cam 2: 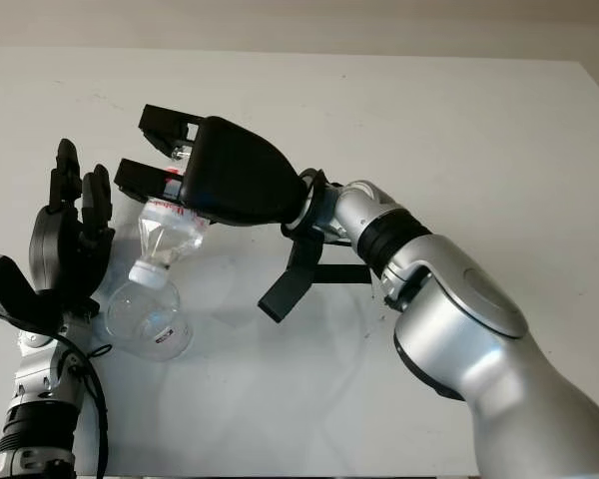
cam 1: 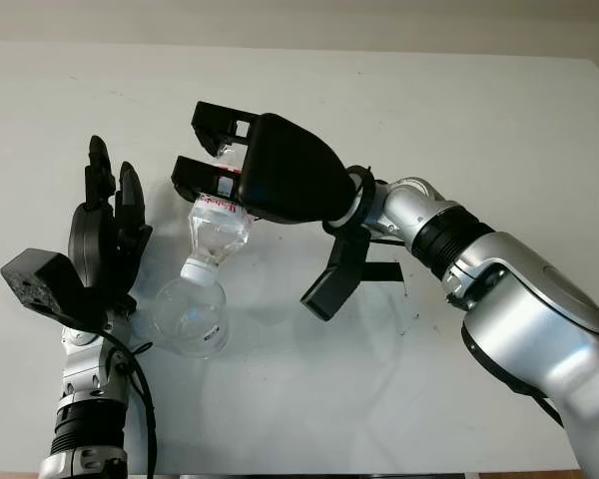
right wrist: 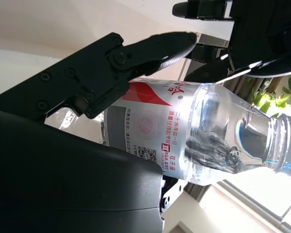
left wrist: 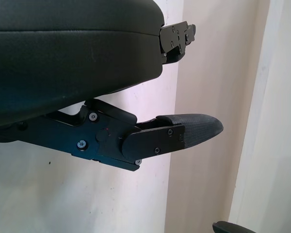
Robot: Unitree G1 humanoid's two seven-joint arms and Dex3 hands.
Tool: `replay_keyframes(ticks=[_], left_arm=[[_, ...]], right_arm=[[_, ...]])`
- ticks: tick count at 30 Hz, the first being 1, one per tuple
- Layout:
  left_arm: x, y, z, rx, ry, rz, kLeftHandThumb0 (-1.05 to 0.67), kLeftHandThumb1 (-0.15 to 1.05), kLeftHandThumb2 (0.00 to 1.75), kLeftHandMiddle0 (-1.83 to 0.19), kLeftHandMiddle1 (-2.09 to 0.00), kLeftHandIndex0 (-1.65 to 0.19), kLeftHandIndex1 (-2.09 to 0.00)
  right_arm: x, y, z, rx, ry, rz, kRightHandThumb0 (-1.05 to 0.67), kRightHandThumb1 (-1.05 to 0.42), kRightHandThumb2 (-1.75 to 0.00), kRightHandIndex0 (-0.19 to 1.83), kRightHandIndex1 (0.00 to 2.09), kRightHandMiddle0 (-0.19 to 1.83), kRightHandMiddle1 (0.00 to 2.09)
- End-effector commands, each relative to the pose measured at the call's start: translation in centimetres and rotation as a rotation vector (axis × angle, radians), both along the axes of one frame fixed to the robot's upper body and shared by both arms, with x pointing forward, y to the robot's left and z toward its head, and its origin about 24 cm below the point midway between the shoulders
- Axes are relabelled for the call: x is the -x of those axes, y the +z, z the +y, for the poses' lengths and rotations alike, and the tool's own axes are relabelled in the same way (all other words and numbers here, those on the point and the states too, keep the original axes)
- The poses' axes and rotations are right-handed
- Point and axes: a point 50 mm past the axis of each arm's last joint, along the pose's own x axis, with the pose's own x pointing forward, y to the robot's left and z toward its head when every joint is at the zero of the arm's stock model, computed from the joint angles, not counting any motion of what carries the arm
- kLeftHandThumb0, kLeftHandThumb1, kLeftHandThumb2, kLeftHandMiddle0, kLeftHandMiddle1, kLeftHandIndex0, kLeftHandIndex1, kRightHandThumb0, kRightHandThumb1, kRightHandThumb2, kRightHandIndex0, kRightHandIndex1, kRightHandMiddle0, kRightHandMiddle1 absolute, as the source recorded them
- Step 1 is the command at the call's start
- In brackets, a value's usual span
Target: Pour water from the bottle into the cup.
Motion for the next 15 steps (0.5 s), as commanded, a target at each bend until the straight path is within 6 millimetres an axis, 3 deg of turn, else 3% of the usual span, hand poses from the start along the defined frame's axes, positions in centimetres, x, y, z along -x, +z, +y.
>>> replay_keyframes(ticks=[1, 15], left_arm=[[0.11, -0.81, -0.22, 0.015, 0.001, 0.025, -0.62, 1.05, 0.54, 0.09, -0.06, 0.18, -0.06], [0.11, -0.91, -0.33, 0.013, -0.003, 0.018, -0.62, 1.05, 0.56, 0.11, -0.05, 0.19, -0.03]], right_arm=[[0.09, 1.54, 0.42, -0.009, 0.027, -0.067, -0.63, -1.05, -0.23, 1.28, 2.09, 0.83, 2.09], [0.19, 1.64, 0.43, -0.015, 0.041, -0.063, -0.61, -1.05, -0.26, 1.27, 2.09, 0.86, 2.09]])
